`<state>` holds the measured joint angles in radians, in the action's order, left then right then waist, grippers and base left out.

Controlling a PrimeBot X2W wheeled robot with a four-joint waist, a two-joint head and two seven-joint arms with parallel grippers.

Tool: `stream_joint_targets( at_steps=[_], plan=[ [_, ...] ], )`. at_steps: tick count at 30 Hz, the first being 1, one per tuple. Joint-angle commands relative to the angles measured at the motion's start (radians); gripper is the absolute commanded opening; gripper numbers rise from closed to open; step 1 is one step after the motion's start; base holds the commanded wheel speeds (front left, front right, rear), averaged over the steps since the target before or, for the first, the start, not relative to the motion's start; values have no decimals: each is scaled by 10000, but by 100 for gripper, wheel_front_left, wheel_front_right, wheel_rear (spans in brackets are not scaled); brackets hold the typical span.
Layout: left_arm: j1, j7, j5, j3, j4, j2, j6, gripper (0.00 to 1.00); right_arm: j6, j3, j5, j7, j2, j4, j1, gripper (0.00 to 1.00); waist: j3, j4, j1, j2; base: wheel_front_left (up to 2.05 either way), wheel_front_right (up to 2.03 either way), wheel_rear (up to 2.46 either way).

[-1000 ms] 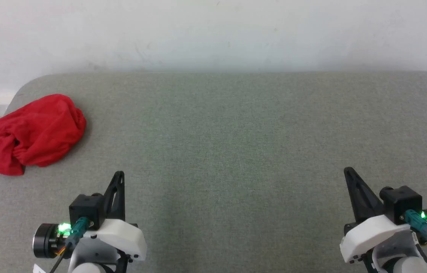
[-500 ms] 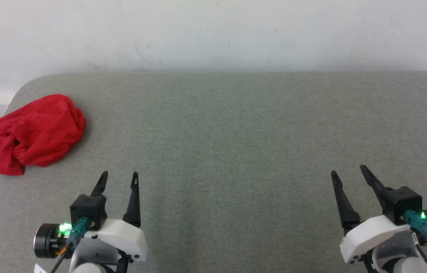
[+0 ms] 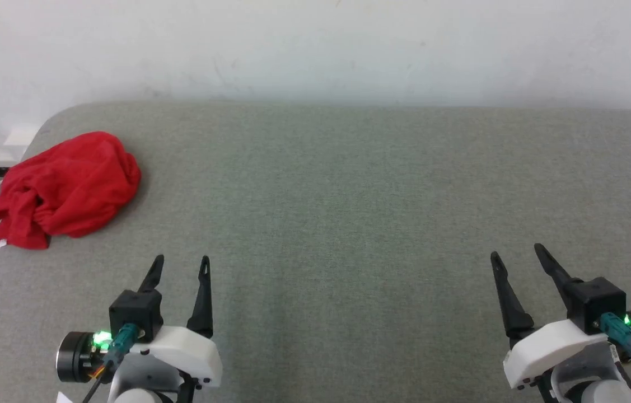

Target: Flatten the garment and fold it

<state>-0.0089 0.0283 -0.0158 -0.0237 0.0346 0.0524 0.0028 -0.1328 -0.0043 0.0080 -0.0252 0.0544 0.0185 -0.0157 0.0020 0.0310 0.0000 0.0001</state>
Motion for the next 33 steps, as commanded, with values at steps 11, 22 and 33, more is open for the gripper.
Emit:
stream_joint_targets(
  at_steps=[11, 22, 33],
  plan=[
    [-237, 304, -192, -77, 166, 75, 221, 100, 5, -30, 74, -260, -11, 156, 128, 100, 27, 690, 0, -1, 0, 0, 0],
    [-255, 534, -336, -107, 290, 93, 347, 100, 7, 23, 147, -446, -14, 291, 208, 100, 48, 1451, 0, -1, 0, 0, 0],
    [-246, 764, -476, -105, 372, 109, 459, 100, 8, 42, 214, -629, -18, 401, 258, 100, 47, 2077, 0, -1, 0, 0, 0]
  ],
)
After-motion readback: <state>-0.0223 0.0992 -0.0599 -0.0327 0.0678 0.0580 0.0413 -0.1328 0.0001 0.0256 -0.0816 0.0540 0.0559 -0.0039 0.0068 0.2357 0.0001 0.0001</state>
